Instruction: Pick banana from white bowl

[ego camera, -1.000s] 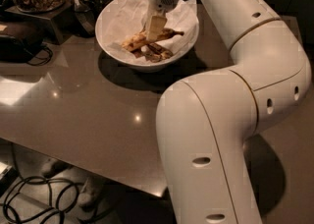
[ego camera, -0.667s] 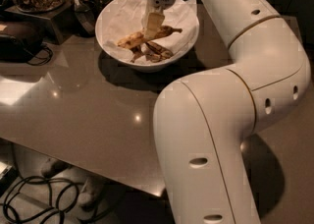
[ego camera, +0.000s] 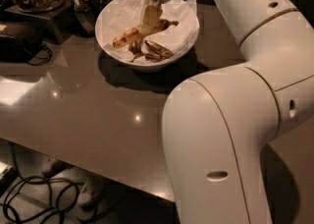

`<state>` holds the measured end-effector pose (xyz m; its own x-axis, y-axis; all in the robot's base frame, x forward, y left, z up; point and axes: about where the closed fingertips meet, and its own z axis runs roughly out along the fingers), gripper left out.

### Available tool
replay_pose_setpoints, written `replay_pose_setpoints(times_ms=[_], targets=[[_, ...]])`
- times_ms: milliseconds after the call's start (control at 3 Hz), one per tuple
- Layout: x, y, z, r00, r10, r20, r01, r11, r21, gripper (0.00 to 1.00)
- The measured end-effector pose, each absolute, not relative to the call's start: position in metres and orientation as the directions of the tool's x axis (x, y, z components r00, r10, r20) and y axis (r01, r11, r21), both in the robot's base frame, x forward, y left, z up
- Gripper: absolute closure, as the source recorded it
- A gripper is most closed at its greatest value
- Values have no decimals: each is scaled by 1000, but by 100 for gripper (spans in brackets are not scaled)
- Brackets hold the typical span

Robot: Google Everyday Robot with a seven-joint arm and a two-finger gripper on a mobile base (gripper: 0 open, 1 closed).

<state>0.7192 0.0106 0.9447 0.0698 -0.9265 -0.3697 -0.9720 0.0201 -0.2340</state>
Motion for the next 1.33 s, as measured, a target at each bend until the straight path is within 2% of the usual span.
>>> replay_pose_setpoints(times_ms=[1333], targets=[[700, 38, 981, 141, -905, -402, -965, -35, -259, 100]])
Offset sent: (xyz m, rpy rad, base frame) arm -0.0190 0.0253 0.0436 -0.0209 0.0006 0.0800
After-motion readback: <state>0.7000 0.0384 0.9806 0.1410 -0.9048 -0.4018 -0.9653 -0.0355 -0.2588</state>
